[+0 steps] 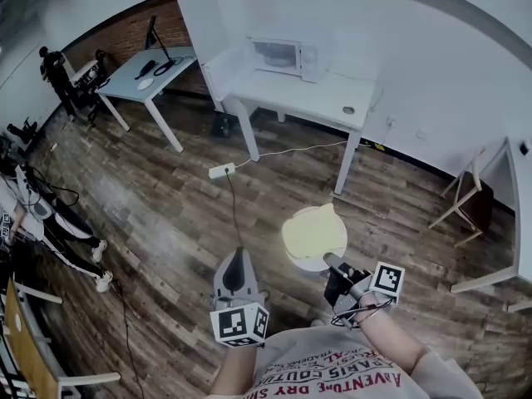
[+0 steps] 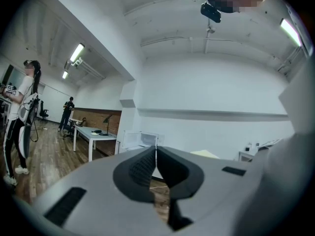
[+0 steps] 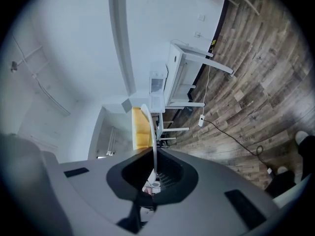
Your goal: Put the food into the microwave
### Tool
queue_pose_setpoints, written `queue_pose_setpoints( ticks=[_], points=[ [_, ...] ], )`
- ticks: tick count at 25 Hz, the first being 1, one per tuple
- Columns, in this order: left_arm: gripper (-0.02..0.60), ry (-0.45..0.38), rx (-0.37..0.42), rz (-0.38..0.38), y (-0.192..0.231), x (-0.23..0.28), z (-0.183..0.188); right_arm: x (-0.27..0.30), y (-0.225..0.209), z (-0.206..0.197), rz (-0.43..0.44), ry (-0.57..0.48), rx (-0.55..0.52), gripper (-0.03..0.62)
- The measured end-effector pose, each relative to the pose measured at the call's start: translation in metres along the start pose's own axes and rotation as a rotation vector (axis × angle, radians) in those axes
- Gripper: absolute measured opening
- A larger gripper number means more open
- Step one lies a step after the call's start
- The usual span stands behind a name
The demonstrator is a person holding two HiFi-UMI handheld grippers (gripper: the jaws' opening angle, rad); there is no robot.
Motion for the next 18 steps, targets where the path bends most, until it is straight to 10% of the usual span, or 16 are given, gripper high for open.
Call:
queue_pose_setpoints(
  ticks=[18],
  points=[
    [0.009, 0.079, -0.019, -0.087, 0.054, 0.18, -0.009, 0.108, 0.011, 0.12, -0.035, -0.094, 0.088, 0.02]
  ],
)
Point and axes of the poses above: the fingertips, and each gripper's own axes: x forward along the fingers, y to its left, z out of its top, the point moved 5 cm from there along -x, backward along the fingers, and after that the axes turned 8 degrees about -z, right-handed, at the moved point
